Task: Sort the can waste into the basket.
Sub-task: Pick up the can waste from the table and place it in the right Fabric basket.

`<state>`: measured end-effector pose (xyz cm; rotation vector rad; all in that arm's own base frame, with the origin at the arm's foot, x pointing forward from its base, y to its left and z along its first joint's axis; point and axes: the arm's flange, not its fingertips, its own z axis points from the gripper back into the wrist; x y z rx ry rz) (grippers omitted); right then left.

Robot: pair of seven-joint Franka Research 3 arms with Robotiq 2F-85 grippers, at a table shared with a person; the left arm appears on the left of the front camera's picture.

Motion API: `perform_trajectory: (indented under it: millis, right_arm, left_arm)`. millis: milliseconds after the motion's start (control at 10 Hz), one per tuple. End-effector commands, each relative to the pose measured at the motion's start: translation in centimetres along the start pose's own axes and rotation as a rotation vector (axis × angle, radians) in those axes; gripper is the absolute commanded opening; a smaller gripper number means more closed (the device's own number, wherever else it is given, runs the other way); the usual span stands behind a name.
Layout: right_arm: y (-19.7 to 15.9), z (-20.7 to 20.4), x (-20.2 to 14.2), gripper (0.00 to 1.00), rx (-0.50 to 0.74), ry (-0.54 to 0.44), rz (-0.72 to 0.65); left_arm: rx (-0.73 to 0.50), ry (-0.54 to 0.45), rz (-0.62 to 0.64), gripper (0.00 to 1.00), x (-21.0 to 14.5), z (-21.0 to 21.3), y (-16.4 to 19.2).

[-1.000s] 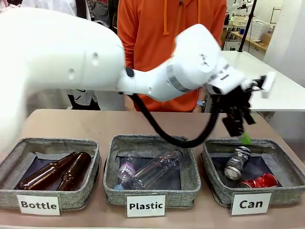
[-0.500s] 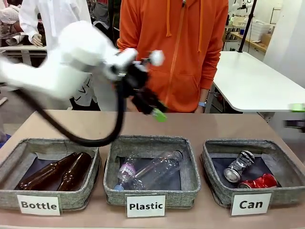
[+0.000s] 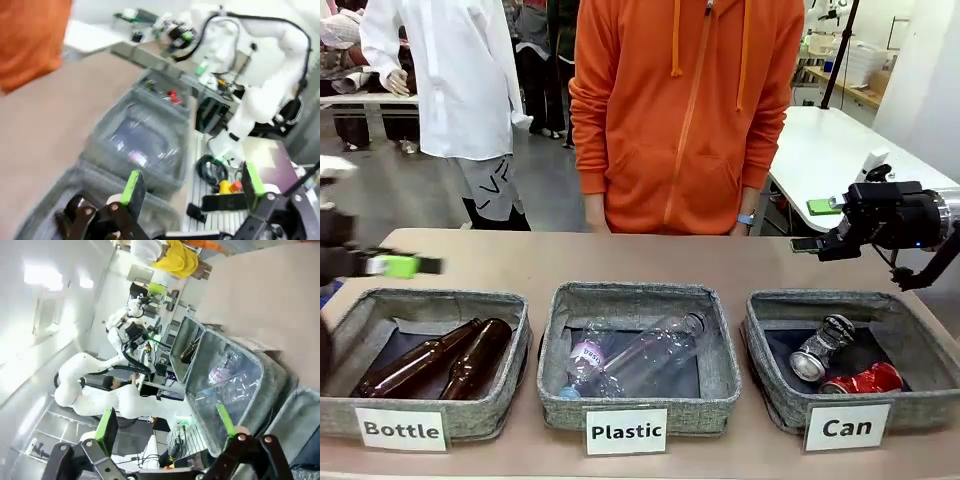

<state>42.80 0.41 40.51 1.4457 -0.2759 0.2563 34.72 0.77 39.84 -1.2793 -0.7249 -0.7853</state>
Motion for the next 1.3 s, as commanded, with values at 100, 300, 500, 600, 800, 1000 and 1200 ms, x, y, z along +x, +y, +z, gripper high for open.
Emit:
perform_trajectory:
  millis: [100, 300, 500, 600, 800, 1000, 1200]
  right_arm:
    - [2.0, 0.8, -1.6, 1.0, -0.032, -0.005, 0.037]
    - [2.0, 0.8, -1.6, 1.0, -0.032, -0.005, 0.037]
    - [2.0, 0.8, -1.6, 1.0, -0.032, -0.005, 0.037]
    - [2.0, 0.8, -1.6, 1.0, -0.032, -0.005, 0.037]
    - [2.0, 0.8, -1.6, 1.0, -0.032, -0.005, 0.037]
    - [2.0, 0.8, -1.6, 1.0, -0.032, -0.005, 0.037]
    - [2.0, 0.8, -1.6, 1.0, -0.032, -0.005, 0.037]
  left_arm:
    - [0.0, 0.0, 0.0, 1.0, 0.0, 0.0, 0.0]
    - [0.0, 0.0, 0.0, 1.0, 0.0, 0.0, 0.0]
    - [0.0, 0.0, 0.0, 1.0, 0.0, 0.0, 0.0]
    - [0.0, 0.0, 0.0, 1.0, 0.0, 0.0, 0.0]
    - [0.0, 0.0, 0.0, 1.0, 0.0, 0.0, 0.0]
    - [0.0, 0.0, 0.0, 1.0, 0.0, 0.0, 0.0]
    - [0.0, 0.0, 0.0, 1.0, 0.0, 0.0, 0.0]
